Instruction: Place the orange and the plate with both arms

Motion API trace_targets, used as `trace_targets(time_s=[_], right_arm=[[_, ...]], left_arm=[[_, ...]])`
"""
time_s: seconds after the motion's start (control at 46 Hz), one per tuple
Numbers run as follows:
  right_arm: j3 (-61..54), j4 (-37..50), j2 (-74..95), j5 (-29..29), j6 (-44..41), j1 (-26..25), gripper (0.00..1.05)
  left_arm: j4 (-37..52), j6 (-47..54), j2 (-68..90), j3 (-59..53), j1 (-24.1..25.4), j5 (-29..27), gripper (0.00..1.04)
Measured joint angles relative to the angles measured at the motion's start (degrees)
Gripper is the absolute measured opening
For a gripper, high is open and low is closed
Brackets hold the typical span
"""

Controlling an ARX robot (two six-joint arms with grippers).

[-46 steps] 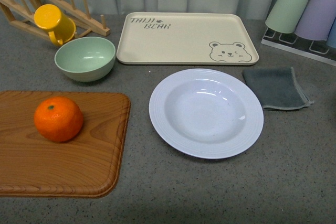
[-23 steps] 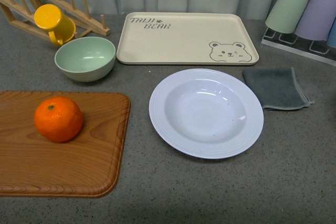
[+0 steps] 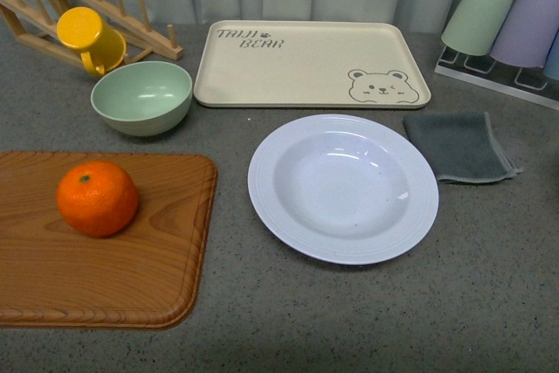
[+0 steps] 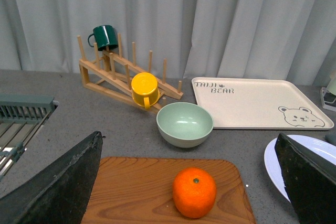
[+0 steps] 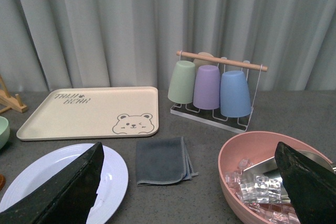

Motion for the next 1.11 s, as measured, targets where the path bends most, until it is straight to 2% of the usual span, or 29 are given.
trace_targets(time_s=[0.456, 0.478, 0.5, 0.543, 0.586, 0.652, 0.782, 0.912, 1.108], right_arm=[[0.0, 0.0, 0.0, 0.0, 0.0, 0.0, 0.96], [0.0, 0.0, 0.0, 0.0, 0.0, 0.0, 0.96], [0.0, 0.0, 0.0, 0.0, 0.0, 0.0, 0.96], [0.0, 0.0, 0.0, 0.0, 0.0, 0.0, 0.96], [0.0, 0.0, -0.1, 0.0, 0.0, 0.0, 0.96], [0.0, 0.0, 0.0, 0.0, 0.0, 0.0, 0.96], [0.0, 0.0, -0.1, 0.0, 0.0, 0.0, 0.96], [0.0, 0.0, -0.1, 0.1, 0.0, 0.0, 0.96], [0.0, 0.0, -0.1, 0.0, 0.0, 0.0, 0.96]], left_arm=[[0.0, 0.0, 0.0, 0.0, 0.0, 0.0, 0.98], [-0.3, -0.2, 0.2, 0.1, -0.4, -0.8, 0.98], [-2.6, -1.7, 1.2, 0.7, -1.7, -6.1, 0.98], [-5.4, -4.2, 4.3, 1.4, -3.3, -12.8, 0.98], [-5.1, -6.1, 7.7, 1.4, -3.3, -15.0, 0.98], [-0.9, -7.3, 12.9, 1.6, -3.5, -15.2, 0.98], [9.3, -9.5, 29.7, 4.5, -6.2, -11.5, 0.98], [16.7, -10.4, 44.3, 8.7, -7.9, -10.1, 0.98], [21.6, -8.7, 63.3, 16.2, -10.8, -9.4, 0.98]])
